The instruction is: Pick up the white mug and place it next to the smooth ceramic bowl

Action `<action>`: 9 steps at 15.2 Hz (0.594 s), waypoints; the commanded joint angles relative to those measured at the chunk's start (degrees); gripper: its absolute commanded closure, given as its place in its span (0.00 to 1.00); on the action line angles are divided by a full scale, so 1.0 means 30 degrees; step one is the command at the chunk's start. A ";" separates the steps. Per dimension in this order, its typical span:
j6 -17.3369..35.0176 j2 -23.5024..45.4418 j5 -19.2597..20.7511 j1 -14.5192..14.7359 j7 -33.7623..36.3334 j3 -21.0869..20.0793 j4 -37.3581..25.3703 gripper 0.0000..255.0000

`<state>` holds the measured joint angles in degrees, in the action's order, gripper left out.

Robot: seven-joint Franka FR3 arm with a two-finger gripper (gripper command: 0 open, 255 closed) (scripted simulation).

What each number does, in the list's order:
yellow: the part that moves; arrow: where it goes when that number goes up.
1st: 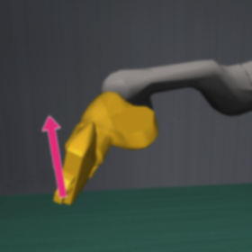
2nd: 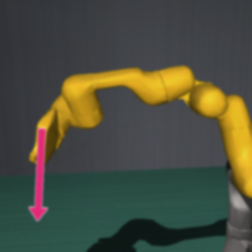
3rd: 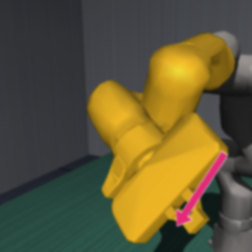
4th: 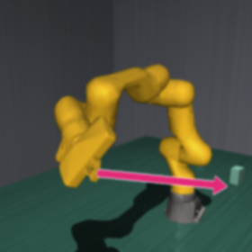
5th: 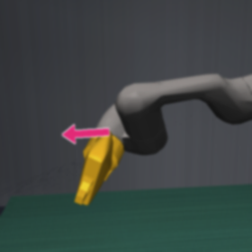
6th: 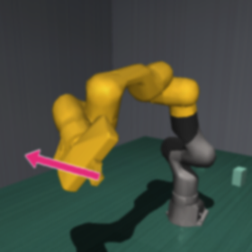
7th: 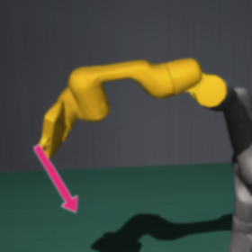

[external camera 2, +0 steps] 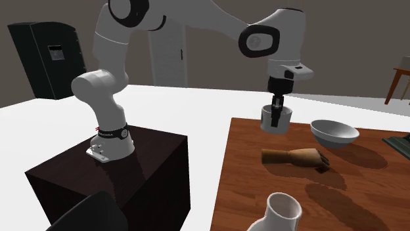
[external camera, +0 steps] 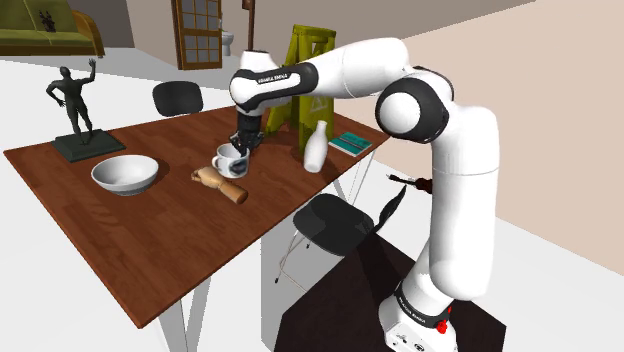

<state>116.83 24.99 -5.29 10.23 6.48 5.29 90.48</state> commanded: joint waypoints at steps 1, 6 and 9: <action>-0.0362 0.0428 0.0096 0.0502 0.0781 -0.0186 -0.0830 1.00; -0.1147 0.1933 0.0308 0.1783 0.2643 -0.0622 -0.3209 1.00; -0.1826 0.3111 0.0436 0.2533 0.3710 -0.0847 -0.5113 1.00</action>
<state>112.08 33.30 -4.11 17.11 16.52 2.94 76.94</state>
